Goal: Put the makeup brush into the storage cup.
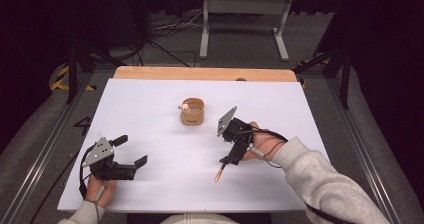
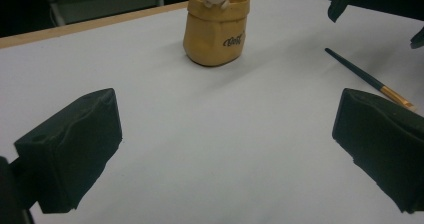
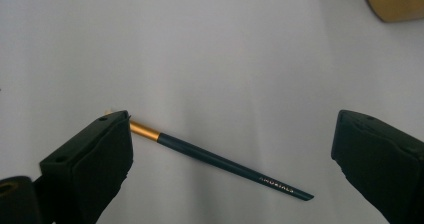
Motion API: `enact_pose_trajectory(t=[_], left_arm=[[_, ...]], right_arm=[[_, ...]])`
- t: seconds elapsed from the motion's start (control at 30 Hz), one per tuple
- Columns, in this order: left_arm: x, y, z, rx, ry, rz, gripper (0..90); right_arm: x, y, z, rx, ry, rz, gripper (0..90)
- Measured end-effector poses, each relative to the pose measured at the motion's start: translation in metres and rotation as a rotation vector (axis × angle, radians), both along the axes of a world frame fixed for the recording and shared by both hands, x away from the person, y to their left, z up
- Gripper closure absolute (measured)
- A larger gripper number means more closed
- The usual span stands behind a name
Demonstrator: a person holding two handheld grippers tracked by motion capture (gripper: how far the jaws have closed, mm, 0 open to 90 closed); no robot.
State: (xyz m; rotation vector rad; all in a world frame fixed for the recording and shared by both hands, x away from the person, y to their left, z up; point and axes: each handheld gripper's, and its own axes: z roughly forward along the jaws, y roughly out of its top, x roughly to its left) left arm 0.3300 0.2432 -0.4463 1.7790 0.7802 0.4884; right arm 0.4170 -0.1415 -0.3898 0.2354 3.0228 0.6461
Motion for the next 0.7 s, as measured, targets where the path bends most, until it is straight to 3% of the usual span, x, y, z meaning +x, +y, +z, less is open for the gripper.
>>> enact_pose_trajectory(t=[0.47,0.7], left_arm=[[-0.001,-0.001,0.002,0.009,-0.007,-0.019,0.2],[-0.001,0.000,0.002,0.024,-0.008,0.005,0.4]], right_arm=[[-0.002,0.004,-0.021,-0.071,0.032,0.030,3.5],[-0.002,0.005,-0.028,-0.110,0.035,0.034,4.4]])
